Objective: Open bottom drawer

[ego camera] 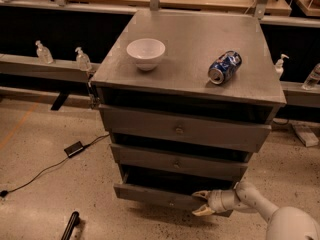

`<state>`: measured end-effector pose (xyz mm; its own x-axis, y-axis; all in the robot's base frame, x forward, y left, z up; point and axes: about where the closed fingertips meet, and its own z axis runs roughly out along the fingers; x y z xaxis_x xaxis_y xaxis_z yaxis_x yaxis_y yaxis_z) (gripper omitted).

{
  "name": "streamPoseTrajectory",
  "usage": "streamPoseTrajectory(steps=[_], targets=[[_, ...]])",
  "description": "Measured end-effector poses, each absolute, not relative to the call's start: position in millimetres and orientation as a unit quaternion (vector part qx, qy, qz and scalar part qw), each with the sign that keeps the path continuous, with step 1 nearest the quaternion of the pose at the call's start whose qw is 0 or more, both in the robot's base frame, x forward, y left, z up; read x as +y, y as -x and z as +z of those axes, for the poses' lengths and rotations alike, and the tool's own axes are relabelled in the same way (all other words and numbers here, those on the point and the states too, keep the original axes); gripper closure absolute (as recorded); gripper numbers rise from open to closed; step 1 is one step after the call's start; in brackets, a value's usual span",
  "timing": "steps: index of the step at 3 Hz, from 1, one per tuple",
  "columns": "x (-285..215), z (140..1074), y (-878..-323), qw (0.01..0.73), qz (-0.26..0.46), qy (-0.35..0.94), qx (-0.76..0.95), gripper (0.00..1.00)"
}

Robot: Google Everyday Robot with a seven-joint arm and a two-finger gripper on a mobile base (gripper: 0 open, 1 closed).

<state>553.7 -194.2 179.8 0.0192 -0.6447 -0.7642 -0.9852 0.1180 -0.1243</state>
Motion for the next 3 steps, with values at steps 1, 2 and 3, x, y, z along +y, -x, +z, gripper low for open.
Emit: streamPoseTrajectory(steps=[1,2,3], targets=[[-194,180,-554,0.355,0.240,0.619,0.658,0.19],[-195,182,-534,0.354,0.248,0.608,0.666,0.00],[-215,201,-480,0.365,0.256,0.561,0.697,0.00]])
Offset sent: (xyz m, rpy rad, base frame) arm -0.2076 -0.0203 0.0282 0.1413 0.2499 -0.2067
